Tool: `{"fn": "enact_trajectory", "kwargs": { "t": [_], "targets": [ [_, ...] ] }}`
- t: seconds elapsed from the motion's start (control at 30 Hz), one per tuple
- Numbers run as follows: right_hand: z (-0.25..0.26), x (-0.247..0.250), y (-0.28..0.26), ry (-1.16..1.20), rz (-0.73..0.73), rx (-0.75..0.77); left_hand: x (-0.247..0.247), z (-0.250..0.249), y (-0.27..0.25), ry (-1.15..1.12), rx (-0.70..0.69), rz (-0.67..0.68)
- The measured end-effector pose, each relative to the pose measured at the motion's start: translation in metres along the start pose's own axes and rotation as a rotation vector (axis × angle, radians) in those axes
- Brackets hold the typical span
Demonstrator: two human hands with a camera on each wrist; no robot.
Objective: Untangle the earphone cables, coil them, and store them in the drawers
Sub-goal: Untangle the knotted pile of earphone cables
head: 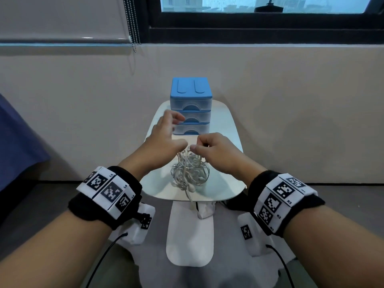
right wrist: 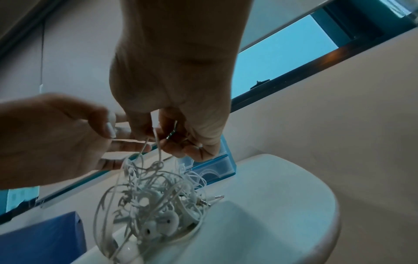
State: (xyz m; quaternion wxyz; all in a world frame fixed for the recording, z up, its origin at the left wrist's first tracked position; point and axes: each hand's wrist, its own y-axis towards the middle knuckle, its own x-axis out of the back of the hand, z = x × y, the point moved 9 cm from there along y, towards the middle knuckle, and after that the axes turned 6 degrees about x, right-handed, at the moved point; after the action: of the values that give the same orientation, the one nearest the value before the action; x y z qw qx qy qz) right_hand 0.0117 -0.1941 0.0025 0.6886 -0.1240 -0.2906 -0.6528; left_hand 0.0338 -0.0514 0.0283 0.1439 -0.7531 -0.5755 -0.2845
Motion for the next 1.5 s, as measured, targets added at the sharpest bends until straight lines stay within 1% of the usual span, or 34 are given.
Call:
{"fn": "enact_trajectory", "kwargs": {
  "t": [0.07, 0.13, 0.2, 0.27, 0.3, 0.33, 0.37, 0.43, 0.47, 0.57, 0.63, 0.67, 0.77, 0.83, 0.93, 1.0, 1.07, 1.1, 1.13, 1.23, 1.33, 1.4, 1.47, 1.5],
  "targets": [
    [0.004, 0.005, 0.001, 0.145, -0.045, 0.029, -0.014, -0.001, -0.004, 0.039, -0.04, 0.114],
    [0.01, 0.01, 0.0, 0.334, -0.078, 0.047, -0.026, 0.01, -0.005, 0.089, -0.035, 0.194],
    [0.01, 0.015, -0.001, 0.513, -0.08, 0.02, -0.033, 0.018, -0.004, 0.087, -0.044, 0.214],
    [0.004, 0.015, -0.003, 0.672, -0.066, -0.067, -0.035, 0.023, -0.001, 0.074, -0.081, 0.191],
    [0.001, 0.015, -0.005, 0.697, -0.063, -0.119, -0.034, 0.023, 0.0, 0.087, -0.1, 0.167],
    [-0.003, 0.014, -0.005, 0.66, -0.062, -0.157, -0.033, 0.023, 0.001, 0.09, -0.103, 0.145],
    [-0.005, 0.015, -0.005, 0.556, -0.051, -0.168, -0.032, 0.023, 0.002, 0.082, -0.102, 0.132],
    [-0.005, 0.011, -0.004, 0.304, 0.028, -0.152, -0.033, 0.021, 0.005, 0.066, -0.108, 0.13],
    [-0.003, 0.007, -0.005, 0.218, 0.081, -0.135, -0.034, 0.019, 0.005, 0.064, -0.117, 0.136],
    [0.008, 0.001, -0.004, 0.122, 0.173, -0.068, -0.037, 0.014, 0.007, 0.061, -0.174, 0.143],
    [0.015, 0.003, -0.003, 0.092, 0.173, -0.011, -0.037, 0.015, 0.009, 0.06, -0.166, 0.144],
    [0.018, 0.006, -0.001, 0.126, 0.15, 0.022, -0.037, 0.016, 0.011, 0.074, -0.163, 0.139],
    [0.026, 0.025, 0.002, 0.356, 0.024, 0.111, -0.032, 0.019, 0.015, 0.075, -0.16, 0.114],
    [0.026, 0.04, 0.002, 0.554, -0.055, 0.113, -0.03, 0.023, 0.017, 0.058, -0.127, 0.123],
    [0.027, 0.05, 0.005, 0.868, -0.089, 0.111, -0.031, 0.031, 0.016, 0.11, -0.079, 0.167],
    [0.031, 0.055, 0.006, 1.058, -0.094, 0.106, -0.031, 0.03, 0.015, 0.137, -0.088, 0.177],
    [0.031, 0.058, 0.008, 1.172, -0.111, 0.091, -0.027, 0.026, 0.014, 0.136, -0.105, 0.176],
    [0.028, 0.059, 0.009, 1.16, -0.13, 0.072, -0.025, 0.025, 0.013, 0.148, -0.111, 0.175],
    [0.025, 0.06, 0.011, 1.098, -0.158, 0.045, -0.023, 0.024, 0.012, 0.173, -0.12, 0.174],
    [0.004, 0.065, 0.014, 0.818, -0.305, -0.054, -0.023, 0.019, 0.009, 0.244, -0.153, 0.195],
    [-0.019, 0.069, 0.013, 0.655, -0.424, -0.147, -0.025, 0.021, 0.009, 0.242, -0.097, 0.218],
    [-0.039, 0.064, 0.009, 0.588, -0.443, -0.257, -0.028, 0.024, 0.008, 0.222, -0.039, 0.246],
    [-0.061, 0.057, 0.004, 0.498, -0.412, -0.369, -0.032, 0.025, 0.005, 0.255, -0.035, 0.272],
    [-0.069, 0.053, 0.002, 0.455, -0.387, -0.401, -0.034, 0.026, 0.004, 0.28, -0.037, 0.277]
  ]
}}
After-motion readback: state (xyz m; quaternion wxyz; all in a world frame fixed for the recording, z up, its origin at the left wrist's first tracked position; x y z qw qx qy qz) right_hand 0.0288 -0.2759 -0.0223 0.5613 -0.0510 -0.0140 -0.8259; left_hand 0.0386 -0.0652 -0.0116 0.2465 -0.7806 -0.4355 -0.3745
